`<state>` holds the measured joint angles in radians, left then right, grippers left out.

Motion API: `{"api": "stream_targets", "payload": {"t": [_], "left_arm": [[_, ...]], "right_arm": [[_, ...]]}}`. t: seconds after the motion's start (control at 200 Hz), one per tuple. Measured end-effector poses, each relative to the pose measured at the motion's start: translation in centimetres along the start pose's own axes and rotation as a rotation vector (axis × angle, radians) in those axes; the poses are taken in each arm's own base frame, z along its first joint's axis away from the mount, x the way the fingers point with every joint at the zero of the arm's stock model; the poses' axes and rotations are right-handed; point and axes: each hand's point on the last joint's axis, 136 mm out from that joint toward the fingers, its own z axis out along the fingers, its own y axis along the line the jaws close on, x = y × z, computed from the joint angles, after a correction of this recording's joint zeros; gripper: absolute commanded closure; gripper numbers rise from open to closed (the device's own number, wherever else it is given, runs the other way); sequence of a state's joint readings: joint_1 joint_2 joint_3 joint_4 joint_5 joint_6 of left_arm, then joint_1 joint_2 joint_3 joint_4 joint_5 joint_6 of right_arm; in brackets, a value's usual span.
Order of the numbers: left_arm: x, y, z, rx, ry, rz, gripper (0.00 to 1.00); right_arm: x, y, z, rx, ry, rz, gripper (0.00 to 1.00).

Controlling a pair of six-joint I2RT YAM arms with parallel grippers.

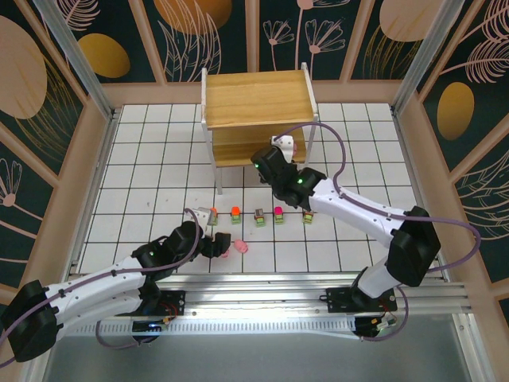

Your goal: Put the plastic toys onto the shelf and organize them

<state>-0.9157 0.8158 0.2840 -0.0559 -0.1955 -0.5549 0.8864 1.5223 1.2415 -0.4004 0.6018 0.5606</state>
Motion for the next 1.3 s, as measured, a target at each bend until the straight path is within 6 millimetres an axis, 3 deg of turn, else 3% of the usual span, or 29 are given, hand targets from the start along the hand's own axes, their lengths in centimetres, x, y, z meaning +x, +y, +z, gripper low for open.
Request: {"api": "stream_targets", "payload": {"t": [0.806,1.301], "left_arm": [[-0.1,0.0,-0.1,0.002,-0.009,-0.002,0.19],[-0.2,0.0,-0.2,0.004,-0.012,-0.002,0.19]], "right_arm": [[-1.1,-1.0,4.1,0.092,-0.021,0.114,0.77],[-1.5,-1.7,4.9,0.126,-0.033,0.131,0.74]]}}
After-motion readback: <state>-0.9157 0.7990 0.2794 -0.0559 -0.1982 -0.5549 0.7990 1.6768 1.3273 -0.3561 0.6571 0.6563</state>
